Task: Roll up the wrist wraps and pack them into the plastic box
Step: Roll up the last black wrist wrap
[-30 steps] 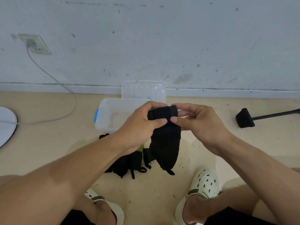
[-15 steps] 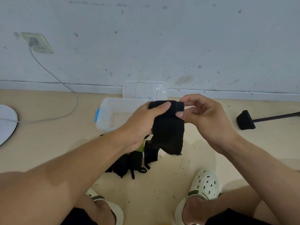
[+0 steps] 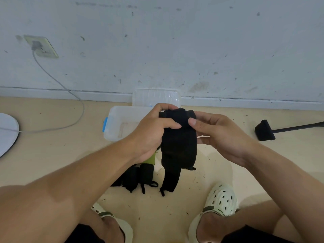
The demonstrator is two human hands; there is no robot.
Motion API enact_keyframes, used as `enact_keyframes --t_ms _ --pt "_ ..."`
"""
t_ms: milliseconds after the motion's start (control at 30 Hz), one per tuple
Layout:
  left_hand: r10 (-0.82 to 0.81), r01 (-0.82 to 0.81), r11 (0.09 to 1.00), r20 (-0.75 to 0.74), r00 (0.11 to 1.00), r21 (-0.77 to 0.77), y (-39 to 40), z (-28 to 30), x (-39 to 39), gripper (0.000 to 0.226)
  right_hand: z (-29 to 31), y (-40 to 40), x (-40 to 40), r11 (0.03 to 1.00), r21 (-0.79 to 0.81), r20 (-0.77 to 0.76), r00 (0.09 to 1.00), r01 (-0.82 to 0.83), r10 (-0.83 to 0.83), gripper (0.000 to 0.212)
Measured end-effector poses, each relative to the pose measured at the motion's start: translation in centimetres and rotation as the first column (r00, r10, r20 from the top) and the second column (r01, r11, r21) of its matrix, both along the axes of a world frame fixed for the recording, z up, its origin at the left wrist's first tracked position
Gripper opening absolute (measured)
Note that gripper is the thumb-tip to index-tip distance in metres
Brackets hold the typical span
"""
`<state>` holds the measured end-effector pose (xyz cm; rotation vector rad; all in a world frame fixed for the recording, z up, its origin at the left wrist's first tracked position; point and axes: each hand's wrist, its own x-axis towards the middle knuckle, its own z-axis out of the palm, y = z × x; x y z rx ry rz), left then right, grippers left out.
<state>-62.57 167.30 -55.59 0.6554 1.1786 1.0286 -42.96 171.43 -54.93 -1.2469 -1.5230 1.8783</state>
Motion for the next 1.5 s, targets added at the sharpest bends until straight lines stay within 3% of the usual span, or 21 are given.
enact_keyframes --t_ms 233,433,667,833,1033,1233,1333,1400,1500 --pt "0.037 -0.038 0.999 -0.037 0.999 -0.033 -0.2 0.3 0.6 0.034 -0.7 -0.6 -0.5 0.985 0.155 0.02 0.996 0.081 -0.085 0.038" --pt "-0.043 0.038 0.998 -0.133 0.99 -0.043 -0.4 -0.4 1.1 0.06 -0.4 -0.8 -0.6 0.954 0.257 0.036 0.985 0.157 -0.172 0.043" --pt "0.111 -0.108 0.993 0.096 0.989 -0.046 -0.6 -0.5 1.7 0.039 -1.8 -2.3 -1.9 0.967 0.252 0.093 0.995 0.023 -0.048 0.055" --pt "0.147 -0.144 0.989 0.139 0.979 -0.036 -0.7 -0.5 1.7 0.033 -2.2 -2.8 -2.3 0.973 0.229 0.097 0.995 0.015 -0.038 0.059" --pt "0.12 -0.118 0.993 0.12 0.986 -0.023 -0.4 -0.5 1.4 0.028 -1.8 -2.8 -2.3 0.957 0.219 -0.045 0.982 0.19 -0.184 0.033" --pt "0.015 -0.015 1.0 -0.008 1.0 -0.02 -0.2 -0.4 1.1 0.034 -1.7 -1.4 -1.4 0.945 0.243 0.002 0.974 0.22 -0.227 0.03" --pt "-0.109 0.108 0.994 -0.079 0.991 -0.025 -0.2 -0.4 1.1 0.056 -1.4 -1.1 -1.0 0.937 0.255 -0.017 0.97 0.239 -0.243 0.03" --pt "-0.11 0.106 0.992 -0.062 0.992 -0.073 -0.1 -0.2 1.1 0.067 -1.3 -1.0 -0.8 0.934 0.259 -0.027 0.968 0.246 -0.248 0.031" --pt "-0.058 0.052 0.994 -0.052 0.997 -0.098 0.0 -0.3 1.3 0.047 -1.2 -1.2 -0.9 0.933 0.26 -0.016 0.967 0.248 -0.253 0.033"
